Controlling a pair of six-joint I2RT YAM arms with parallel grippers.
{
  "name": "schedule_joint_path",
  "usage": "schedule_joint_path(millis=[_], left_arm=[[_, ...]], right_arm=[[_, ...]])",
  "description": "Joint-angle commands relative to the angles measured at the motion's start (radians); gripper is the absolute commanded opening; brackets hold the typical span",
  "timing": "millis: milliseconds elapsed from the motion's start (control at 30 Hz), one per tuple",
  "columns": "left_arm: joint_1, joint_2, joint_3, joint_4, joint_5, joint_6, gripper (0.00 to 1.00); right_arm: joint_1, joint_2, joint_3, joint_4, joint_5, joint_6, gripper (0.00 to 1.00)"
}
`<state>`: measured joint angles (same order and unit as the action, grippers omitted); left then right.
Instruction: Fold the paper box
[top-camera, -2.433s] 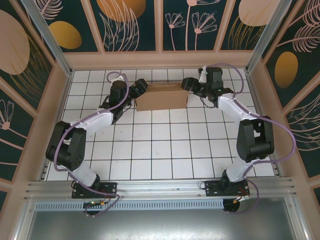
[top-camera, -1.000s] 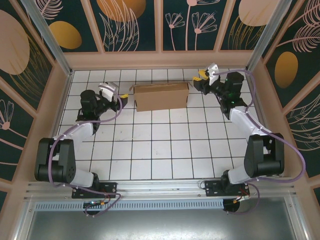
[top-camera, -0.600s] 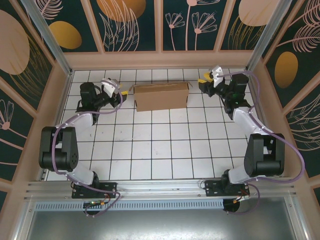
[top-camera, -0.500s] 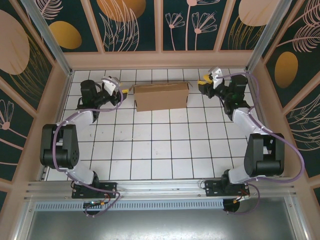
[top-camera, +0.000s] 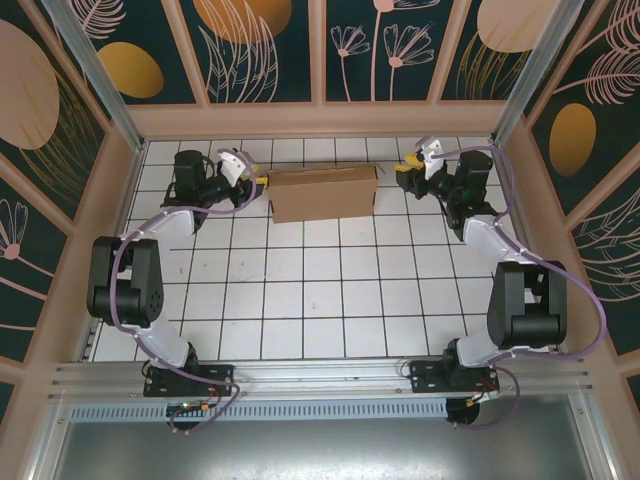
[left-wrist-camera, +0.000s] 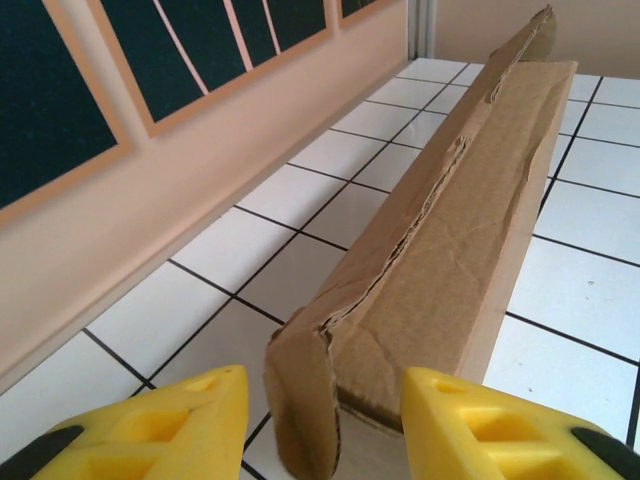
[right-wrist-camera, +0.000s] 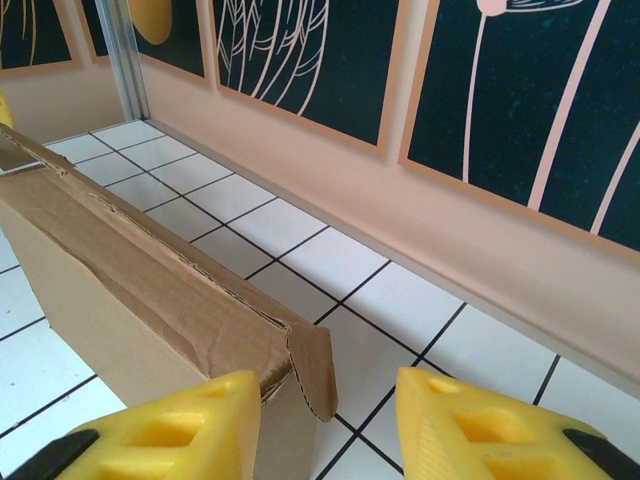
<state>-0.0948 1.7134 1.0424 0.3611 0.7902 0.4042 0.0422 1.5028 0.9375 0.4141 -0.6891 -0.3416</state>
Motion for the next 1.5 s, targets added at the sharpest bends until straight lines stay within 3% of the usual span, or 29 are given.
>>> schedule_joint_path(millis=[0, 167, 600, 900, 1467], left_arm=[[-0.015, 0.037, 0.028, -0.024, -0.017, 0.009, 0.4], [-0.017, 0.045, 0.034, -0.023, -0.029, -0.002, 0.31], [-0.016, 0.03, 0.03, -0.022, -0.087, -0.024, 0.28], [-0.016, 0.006, 0.001, 0.027, -0.108, -0.067, 0.38], [-0.002, -0.034, -0.02, 0.061, -0.09, -0.108, 0.4]], right_arm=[[0.007, 0.011, 0.007, 0.027, 0.0, 0.013, 0.4], [0.009, 0.014, 0.005, 0.027, 0.005, 0.015, 0.39], [0.01, 0.021, 0.005, 0.029, 0.007, 0.021, 0.37], [0.013, 0.024, 0.004, 0.03, 0.003, 0.024, 0.37], [0.021, 0.031, 0.01, 0.023, -0.004, 0.031, 0.35]])
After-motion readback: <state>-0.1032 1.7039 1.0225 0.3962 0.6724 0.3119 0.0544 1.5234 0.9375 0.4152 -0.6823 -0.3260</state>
